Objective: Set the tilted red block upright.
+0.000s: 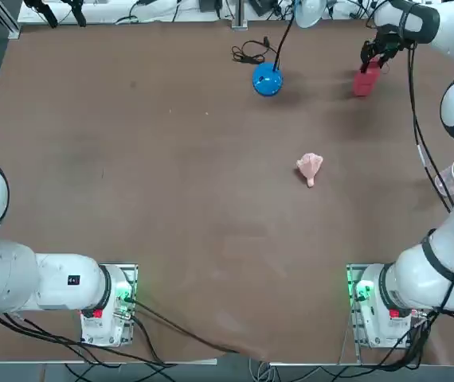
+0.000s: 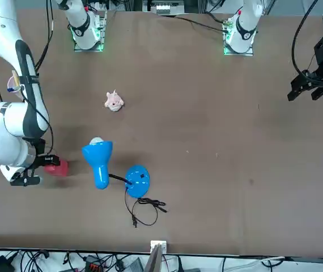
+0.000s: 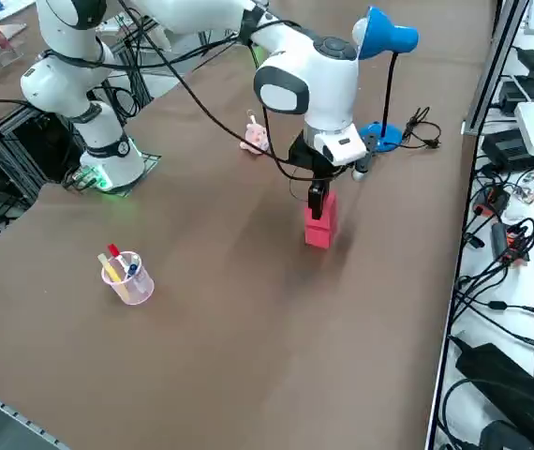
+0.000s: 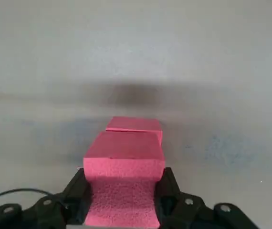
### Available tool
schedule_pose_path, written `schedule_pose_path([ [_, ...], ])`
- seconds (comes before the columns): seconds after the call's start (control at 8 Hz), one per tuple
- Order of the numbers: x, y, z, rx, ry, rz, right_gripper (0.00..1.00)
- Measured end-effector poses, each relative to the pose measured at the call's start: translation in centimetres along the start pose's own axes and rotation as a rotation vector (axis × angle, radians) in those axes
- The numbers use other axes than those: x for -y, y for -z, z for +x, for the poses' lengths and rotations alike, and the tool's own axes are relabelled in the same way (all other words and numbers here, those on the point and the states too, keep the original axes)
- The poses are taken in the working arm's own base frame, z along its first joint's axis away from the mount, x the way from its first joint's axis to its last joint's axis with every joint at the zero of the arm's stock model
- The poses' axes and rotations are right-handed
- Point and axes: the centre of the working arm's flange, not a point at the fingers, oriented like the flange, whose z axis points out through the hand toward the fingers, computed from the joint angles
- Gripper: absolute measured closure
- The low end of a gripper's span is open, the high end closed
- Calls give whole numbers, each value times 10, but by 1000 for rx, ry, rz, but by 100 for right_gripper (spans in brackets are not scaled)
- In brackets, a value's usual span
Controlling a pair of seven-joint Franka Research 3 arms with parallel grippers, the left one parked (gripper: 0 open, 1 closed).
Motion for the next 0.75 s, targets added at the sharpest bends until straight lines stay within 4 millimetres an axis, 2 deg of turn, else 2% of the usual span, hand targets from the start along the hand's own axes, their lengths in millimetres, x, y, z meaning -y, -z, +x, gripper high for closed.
schedule_pose_path([
  [0.75,-1,-6,1,-1,-1,0,32],
])
